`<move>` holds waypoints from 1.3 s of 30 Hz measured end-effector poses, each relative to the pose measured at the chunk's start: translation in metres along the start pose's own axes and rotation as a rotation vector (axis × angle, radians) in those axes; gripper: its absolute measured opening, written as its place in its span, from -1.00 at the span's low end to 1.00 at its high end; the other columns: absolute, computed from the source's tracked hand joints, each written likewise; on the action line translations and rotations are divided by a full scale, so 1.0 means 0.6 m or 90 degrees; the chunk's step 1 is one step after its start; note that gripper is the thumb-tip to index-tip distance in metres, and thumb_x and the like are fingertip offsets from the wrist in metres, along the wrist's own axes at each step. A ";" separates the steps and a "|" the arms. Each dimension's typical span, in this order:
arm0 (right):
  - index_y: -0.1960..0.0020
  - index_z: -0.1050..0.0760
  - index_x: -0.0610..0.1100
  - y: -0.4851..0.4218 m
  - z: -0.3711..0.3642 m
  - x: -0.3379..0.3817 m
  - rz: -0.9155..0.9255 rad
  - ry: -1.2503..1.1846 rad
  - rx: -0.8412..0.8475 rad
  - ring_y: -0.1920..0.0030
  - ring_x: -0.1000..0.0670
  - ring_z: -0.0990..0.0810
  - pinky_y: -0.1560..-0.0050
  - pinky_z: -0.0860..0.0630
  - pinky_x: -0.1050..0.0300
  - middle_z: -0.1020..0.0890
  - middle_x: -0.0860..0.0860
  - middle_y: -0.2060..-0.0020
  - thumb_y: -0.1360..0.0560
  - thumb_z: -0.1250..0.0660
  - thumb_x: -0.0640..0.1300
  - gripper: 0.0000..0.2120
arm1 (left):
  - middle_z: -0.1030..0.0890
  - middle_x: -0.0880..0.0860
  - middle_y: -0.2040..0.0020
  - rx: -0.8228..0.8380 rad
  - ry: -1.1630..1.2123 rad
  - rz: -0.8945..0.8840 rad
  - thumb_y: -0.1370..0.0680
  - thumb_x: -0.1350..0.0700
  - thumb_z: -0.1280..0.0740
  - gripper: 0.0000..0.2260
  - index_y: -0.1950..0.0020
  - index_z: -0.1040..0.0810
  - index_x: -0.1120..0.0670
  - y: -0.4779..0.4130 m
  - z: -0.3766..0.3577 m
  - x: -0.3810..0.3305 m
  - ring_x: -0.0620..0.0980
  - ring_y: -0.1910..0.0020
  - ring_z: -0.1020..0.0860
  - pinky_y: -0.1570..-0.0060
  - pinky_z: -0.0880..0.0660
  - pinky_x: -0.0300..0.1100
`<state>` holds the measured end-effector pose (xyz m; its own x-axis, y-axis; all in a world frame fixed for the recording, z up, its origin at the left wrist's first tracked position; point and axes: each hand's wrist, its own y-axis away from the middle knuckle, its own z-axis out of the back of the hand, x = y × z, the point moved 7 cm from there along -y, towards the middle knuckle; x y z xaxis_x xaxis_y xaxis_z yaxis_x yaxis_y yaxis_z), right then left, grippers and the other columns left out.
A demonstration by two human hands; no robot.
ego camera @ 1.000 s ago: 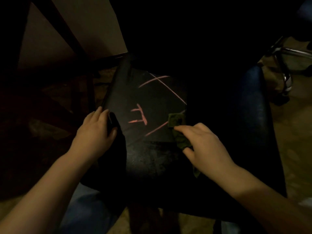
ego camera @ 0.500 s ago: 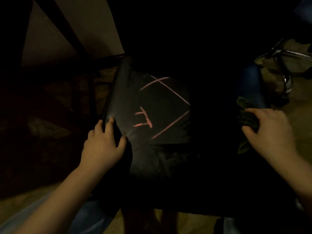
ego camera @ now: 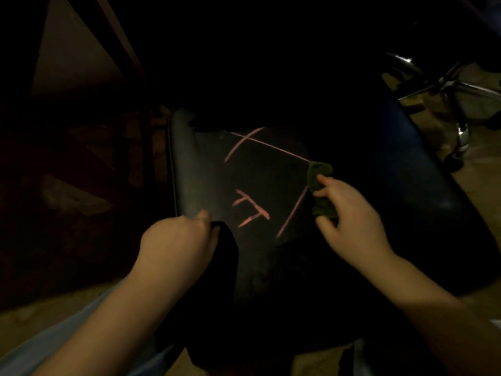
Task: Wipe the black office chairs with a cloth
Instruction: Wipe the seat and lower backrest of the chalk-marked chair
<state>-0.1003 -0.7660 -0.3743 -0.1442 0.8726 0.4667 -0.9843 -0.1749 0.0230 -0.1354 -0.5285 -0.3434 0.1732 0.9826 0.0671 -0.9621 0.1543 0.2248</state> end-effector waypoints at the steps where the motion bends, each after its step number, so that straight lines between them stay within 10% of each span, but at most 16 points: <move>1: -0.12 -0.56 -0.19 0.005 -0.012 0.024 0.039 0.008 0.017 -0.34 -0.12 -0.46 -0.37 -0.28 0.07 -0.51 -0.11 -0.32 -0.31 -0.48 -0.26 -0.62 | -0.55 0.13 0.41 0.006 -0.020 -0.005 -0.52 -0.07 -0.34 -0.77 0.14 -0.53 0.09 -0.004 0.005 -0.002 0.18 0.44 -0.56 0.51 -0.27 -0.18; 5: -0.20 -0.49 -0.07 0.020 -0.032 0.077 0.087 0.072 0.086 -0.42 0.01 -0.32 -0.43 -0.28 0.09 -0.40 0.01 -0.41 -0.40 -0.46 -0.11 -0.61 | -0.62 0.11 -0.02 0.117 0.009 0.000 -0.61 -0.15 -0.12 -0.67 -0.20 -0.47 0.03 -0.038 0.009 0.016 0.11 -0.06 -0.58 0.11 -0.44 -0.12; 14: -0.12 -0.48 -0.11 0.010 0.056 -0.092 -0.080 0.028 -0.014 -0.31 -0.05 -0.41 -0.29 -0.35 0.08 -0.48 -0.05 -0.32 -0.39 -0.46 -0.20 -0.66 | -0.51 0.14 -0.28 0.099 0.116 -0.050 -0.64 -0.03 -0.15 -0.63 -0.39 -0.38 0.09 -0.100 0.043 -0.056 0.13 -0.27 -0.47 -0.21 -0.43 -0.03; 20: -0.10 -0.41 -0.05 0.024 0.079 -0.160 -0.147 -0.119 -0.065 -0.50 0.02 -0.19 -0.37 -0.23 0.10 -0.33 0.01 -0.46 -0.46 -0.41 -0.25 -0.72 | -0.52 0.15 -0.30 0.038 0.156 -0.058 -0.64 0.02 -0.14 -0.65 -0.40 -0.39 0.09 -0.124 0.071 -0.080 0.15 -0.28 -0.46 -0.19 -0.41 -0.05; 24: -0.38 -0.38 -0.19 0.026 0.041 -0.096 -0.139 -0.077 -0.028 -0.40 -0.11 -0.39 -0.37 -0.34 0.01 -0.45 -0.11 -0.37 -0.43 -0.41 -0.24 -0.47 | -0.56 0.17 -0.23 -0.005 0.162 -0.068 -0.63 0.05 -0.15 -0.68 -0.33 -0.47 0.11 -0.140 0.085 -0.082 0.18 -0.23 -0.49 -0.16 -0.44 0.02; 33: -0.33 -0.48 -0.10 0.148 -0.080 0.141 0.266 0.050 0.157 -0.33 -0.04 -0.48 -0.43 -0.15 -0.01 -0.54 -0.02 -0.28 -0.25 -0.27 -0.03 -0.37 | -0.59 0.14 -0.18 -0.078 0.228 -0.050 -0.63 0.05 -0.19 -0.69 -0.34 -0.48 0.08 -0.149 0.116 -0.083 0.15 -0.19 -0.52 -0.11 -0.46 -0.05; 39: -0.37 -0.45 -0.11 0.123 -0.051 0.067 0.156 0.044 0.118 -0.44 -0.09 -0.35 -0.44 -0.22 -0.05 -0.45 -0.03 -0.40 -0.29 -0.40 -0.16 -0.37 | -0.59 0.17 -0.18 -0.036 0.217 -0.038 -0.63 0.08 -0.18 -0.70 -0.31 -0.50 0.10 -0.136 0.107 -0.070 0.18 -0.20 -0.52 -0.13 -0.44 -0.04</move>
<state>-0.1821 -0.7300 -0.3809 -0.3871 0.8223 0.4171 -0.8852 -0.4581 0.0816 -0.0509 -0.5887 -0.3021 0.1588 0.9484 -0.2746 -0.9642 0.2088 0.1637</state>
